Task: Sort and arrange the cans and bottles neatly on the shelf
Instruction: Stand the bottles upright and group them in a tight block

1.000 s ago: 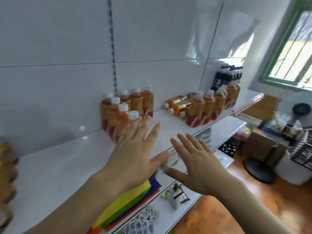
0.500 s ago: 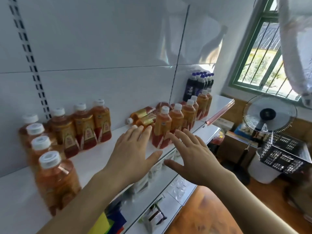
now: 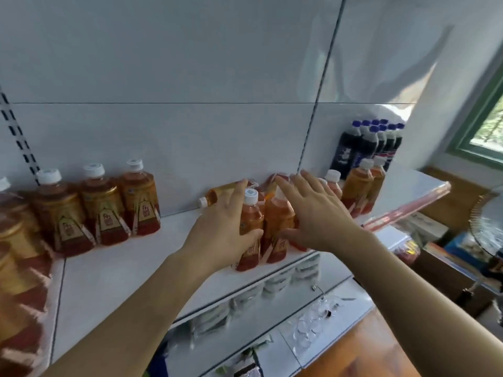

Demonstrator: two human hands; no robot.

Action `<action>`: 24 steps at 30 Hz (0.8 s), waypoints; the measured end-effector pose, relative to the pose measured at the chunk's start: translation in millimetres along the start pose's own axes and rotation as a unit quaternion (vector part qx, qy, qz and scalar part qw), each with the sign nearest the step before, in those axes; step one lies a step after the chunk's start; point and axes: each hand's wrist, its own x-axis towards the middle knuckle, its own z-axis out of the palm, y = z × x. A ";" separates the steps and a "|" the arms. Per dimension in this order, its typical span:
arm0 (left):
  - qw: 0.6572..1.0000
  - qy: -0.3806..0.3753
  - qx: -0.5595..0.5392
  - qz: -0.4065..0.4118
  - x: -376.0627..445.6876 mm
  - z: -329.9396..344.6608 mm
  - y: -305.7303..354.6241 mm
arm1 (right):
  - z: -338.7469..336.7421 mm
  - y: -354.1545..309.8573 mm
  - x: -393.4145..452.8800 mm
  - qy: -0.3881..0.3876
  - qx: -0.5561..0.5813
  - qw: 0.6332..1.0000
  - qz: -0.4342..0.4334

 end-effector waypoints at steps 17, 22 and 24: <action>0.981 0.118 0.104 -0.117 -70.8 -46.9 -50.0 | 8.8 -70.0 50.1 0.016 0.132 0.970 -0.206; 0.970 0.135 0.107 -0.171 -82.6 -71.8 -97.7 | 23.1 -135.2 80.6 0.041 0.145 0.965 -0.213; 0.970 0.137 0.098 -0.176 -81.2 -77.9 -112.5 | 27.0 -151.7 93.4 0.037 0.149 0.965 -0.213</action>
